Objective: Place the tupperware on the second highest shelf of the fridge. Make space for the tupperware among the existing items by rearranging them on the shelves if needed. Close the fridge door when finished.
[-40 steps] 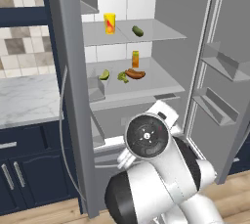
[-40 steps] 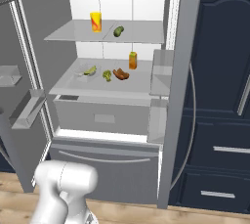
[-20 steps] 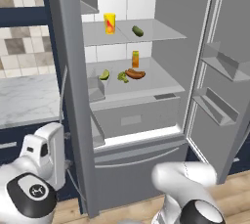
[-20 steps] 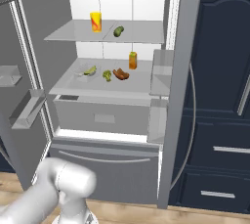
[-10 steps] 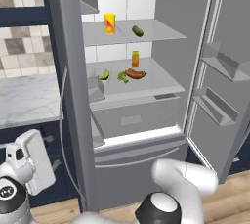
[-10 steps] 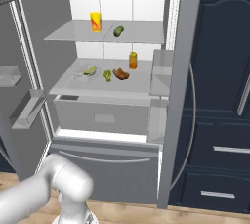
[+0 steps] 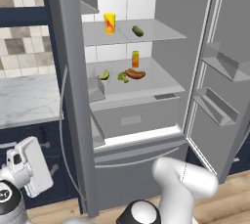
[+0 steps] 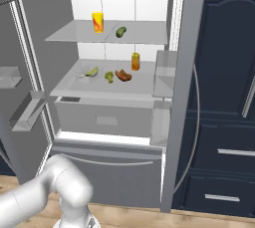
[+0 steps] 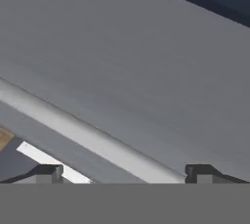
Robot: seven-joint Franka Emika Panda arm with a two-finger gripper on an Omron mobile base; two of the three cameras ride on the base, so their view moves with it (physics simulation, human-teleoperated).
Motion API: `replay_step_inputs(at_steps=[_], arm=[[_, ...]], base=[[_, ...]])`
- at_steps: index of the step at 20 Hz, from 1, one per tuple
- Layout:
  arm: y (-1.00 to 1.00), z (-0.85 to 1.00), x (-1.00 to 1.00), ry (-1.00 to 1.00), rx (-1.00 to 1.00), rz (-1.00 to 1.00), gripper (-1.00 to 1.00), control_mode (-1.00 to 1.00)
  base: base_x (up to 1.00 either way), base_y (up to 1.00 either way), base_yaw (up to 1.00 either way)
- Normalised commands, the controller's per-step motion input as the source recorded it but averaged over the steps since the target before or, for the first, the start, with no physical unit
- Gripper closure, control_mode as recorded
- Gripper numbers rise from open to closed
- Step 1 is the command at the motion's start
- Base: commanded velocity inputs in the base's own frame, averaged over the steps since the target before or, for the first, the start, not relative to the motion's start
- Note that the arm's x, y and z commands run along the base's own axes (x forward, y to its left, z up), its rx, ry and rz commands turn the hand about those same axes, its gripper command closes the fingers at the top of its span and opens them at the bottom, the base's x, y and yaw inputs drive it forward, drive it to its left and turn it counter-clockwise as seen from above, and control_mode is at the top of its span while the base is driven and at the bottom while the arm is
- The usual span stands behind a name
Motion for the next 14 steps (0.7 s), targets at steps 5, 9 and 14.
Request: replay_step_inputs(at_steps=[5,9,14], arm=[[0.04,-0.26,0.66,0.13,0.0,0.0,-1.0,-1.0],[0.12,-0.24,0.75,0.12,0.0,0.0,-1.0,-1.0],[-0.26,-0.16,0.29,0.01,0.0,0.0,-1.0,-1.0]], base=[[0.0,0.0,0.0],[0.0,0.0,0.0],[0.0,0.0,0.0]])
